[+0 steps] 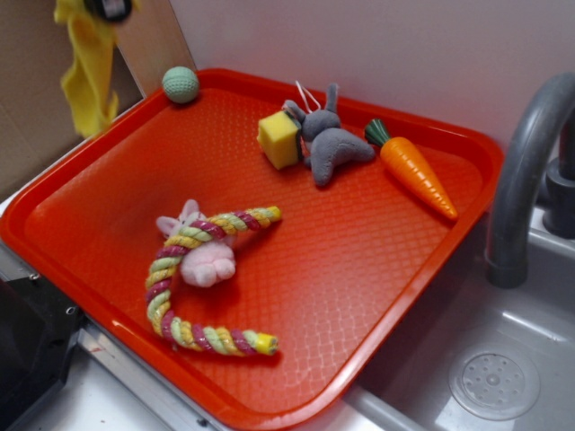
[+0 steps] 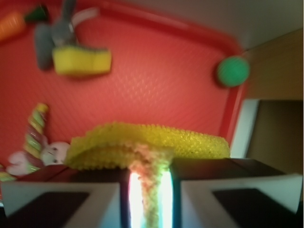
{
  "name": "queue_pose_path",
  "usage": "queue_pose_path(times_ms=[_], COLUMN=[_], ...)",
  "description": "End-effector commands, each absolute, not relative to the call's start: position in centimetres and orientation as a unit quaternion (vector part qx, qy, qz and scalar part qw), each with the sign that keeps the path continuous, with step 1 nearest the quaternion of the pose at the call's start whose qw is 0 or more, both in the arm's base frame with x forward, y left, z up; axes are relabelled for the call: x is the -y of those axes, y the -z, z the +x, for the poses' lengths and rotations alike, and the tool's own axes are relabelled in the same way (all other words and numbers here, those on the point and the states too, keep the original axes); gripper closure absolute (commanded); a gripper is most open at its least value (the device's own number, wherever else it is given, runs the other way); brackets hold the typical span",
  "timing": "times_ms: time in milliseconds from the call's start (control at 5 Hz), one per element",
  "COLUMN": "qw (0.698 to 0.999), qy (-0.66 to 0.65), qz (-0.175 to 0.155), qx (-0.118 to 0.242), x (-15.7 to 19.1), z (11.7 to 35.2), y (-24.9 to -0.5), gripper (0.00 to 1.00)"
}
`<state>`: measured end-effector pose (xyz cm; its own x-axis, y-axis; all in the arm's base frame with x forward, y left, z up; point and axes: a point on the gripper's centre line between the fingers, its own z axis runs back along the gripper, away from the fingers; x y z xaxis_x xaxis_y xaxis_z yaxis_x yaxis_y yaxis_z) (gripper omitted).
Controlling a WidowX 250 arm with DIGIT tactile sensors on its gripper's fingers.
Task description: Grab the yellow cloth.
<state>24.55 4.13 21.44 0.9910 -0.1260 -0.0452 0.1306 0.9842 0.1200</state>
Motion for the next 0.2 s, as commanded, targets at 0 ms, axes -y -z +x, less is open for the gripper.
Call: queue_pose_path(times_ms=[0], qw=[0.994], qy=[0.072], qz=[0.079], qx=[0.021], x=[-2.91], z=[23.12], y=[-24.73], gripper=[1.0])
